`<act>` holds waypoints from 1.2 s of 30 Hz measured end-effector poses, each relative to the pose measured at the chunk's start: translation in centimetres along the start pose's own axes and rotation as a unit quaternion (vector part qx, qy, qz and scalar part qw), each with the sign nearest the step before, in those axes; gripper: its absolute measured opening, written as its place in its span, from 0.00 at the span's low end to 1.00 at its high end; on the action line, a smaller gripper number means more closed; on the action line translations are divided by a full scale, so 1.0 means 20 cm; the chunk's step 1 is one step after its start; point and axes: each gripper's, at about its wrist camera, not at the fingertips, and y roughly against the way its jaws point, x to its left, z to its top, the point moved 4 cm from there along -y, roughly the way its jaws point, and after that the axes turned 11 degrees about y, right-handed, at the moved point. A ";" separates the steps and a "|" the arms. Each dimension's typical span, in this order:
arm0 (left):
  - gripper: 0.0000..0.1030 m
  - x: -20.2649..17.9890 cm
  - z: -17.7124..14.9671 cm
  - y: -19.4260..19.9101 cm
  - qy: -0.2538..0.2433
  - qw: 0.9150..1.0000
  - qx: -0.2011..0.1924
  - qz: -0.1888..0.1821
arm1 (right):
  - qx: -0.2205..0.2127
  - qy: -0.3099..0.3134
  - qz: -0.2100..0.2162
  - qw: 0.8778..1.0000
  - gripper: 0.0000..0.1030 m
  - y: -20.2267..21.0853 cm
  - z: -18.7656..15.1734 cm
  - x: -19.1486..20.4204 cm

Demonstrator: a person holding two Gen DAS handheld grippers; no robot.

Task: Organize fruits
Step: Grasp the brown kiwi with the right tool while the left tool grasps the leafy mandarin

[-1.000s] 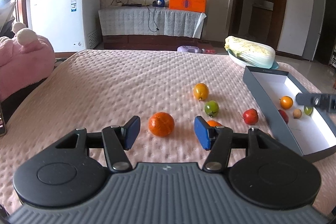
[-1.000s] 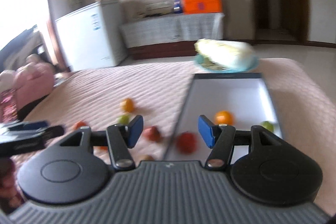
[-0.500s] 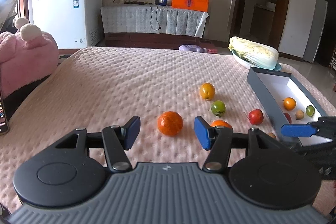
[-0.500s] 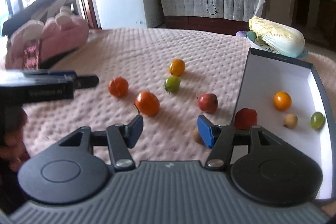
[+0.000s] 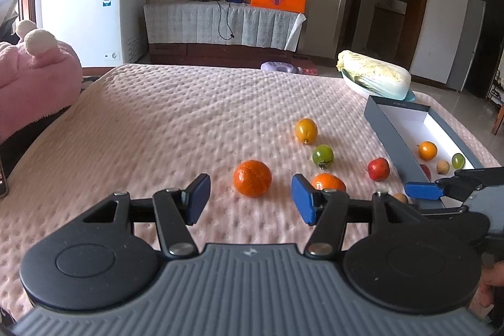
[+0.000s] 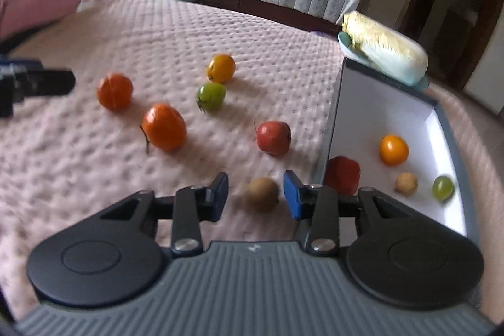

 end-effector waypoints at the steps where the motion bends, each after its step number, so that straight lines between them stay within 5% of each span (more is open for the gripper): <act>1: 0.61 0.00 0.00 0.00 0.001 1.000 0.000 -0.001 | 0.001 0.003 -0.002 1.000 0.39 0.00 0.00 0.00; 3: 0.61 0.00 0.00 0.01 -0.002 1.000 -0.002 -0.003 | 0.008 0.015 -0.011 1.000 0.25 -0.01 0.00 0.01; 8: 0.61 -0.01 0.00 0.00 -0.008 1.000 -0.002 0.000 | 0.005 0.016 -0.008 1.000 0.26 -0.01 0.00 0.00; 20: 0.61 -0.08 -0.04 -0.05 -0.024 1.000 0.007 0.000 | -0.035 -0.102 0.133 0.985 0.26 0.14 -0.02 -0.11; 36: 0.61 -0.37 -0.10 -0.28 -0.051 0.998 0.028 -0.027 | -0.074 -0.133 0.136 0.979 0.26 0.27 -0.07 -0.30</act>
